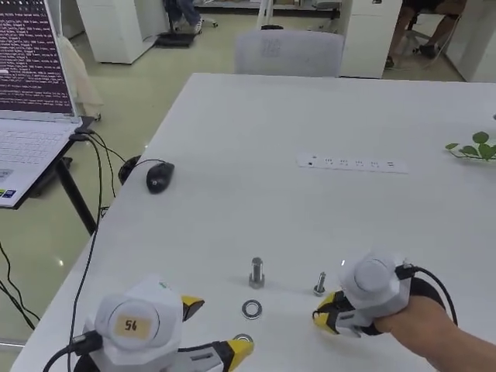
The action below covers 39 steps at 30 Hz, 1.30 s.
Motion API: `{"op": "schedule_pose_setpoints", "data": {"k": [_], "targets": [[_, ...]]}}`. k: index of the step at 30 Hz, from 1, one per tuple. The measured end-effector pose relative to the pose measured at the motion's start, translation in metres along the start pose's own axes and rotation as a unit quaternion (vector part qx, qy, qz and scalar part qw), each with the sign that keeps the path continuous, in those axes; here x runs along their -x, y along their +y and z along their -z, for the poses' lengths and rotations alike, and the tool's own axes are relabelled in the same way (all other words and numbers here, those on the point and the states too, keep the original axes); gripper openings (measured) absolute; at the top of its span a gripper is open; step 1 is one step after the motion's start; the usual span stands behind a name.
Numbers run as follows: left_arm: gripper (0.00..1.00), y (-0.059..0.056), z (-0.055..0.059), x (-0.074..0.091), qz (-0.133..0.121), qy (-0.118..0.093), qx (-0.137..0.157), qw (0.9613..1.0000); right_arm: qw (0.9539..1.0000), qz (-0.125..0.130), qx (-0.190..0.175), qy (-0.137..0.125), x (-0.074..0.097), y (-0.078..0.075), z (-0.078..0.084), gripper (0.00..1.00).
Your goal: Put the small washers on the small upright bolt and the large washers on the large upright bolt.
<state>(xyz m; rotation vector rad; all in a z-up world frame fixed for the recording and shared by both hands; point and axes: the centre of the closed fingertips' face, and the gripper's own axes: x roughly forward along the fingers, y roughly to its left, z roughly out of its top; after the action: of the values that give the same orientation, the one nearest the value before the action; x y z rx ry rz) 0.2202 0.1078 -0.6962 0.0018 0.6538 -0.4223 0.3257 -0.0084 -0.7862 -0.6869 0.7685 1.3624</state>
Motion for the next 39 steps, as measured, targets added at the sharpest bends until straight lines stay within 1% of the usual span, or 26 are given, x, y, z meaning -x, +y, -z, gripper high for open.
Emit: {"op": "schedule_pose_setpoints", "data": {"k": [4,8,12,17,19,22,26,31,39], "targets": [[0.57,-0.001,0.0,-0.001,0.002,0.001,-0.001,1.0,0.9998,0.02,0.007,0.002,0.014,-0.017,-0.007,0.13],[0.57,-0.001,-0.001,-0.003,0.002,0.0,-0.001,1.0,0.999,0.037,0.021,0.013,0.022,-0.032,-0.013,0.13],[0.57,-0.001,-0.002,-0.003,0.001,-0.001,0.001,1.0,0.9979,0.043,0.042,0.025,0.029,-0.042,-0.021,0.13],[0.57,-0.001,-0.001,-0.003,-0.001,0.0,0.002,1.0,0.9954,0.034,0.075,0.048,0.029,-0.05,-0.025,0.13],[0.57,-0.001,-0.001,-0.003,-0.001,-0.001,0.003,1.0,0.9951,0.03,0.079,0.052,0.029,-0.052,-0.028,0.13],[0.57,0.001,-0.001,-0.002,-0.003,-0.001,0.004,1.0,0.9943,0.017,0.085,0.063,0.025,-0.053,-0.029,0.13],[0.57,0.002,0.0,-0.001,-0.005,-0.002,0.006,1.0,0.9926,0.007,0.095,0.076,0.021,-0.052,-0.028,0.13],[0.57,0.005,0.001,0.001,-0.009,-0.003,0.01,0.9999,0.9918,0.001,0.098,0.082,0.016,-0.052,-0.027,0.13],[0.57,0.006,0.002,0.002,-0.01,-0.002,0.011,0.9999,0.9913,-0.003,0.097,0.089,0.014,-0.052,-0.026,0.13]]}}
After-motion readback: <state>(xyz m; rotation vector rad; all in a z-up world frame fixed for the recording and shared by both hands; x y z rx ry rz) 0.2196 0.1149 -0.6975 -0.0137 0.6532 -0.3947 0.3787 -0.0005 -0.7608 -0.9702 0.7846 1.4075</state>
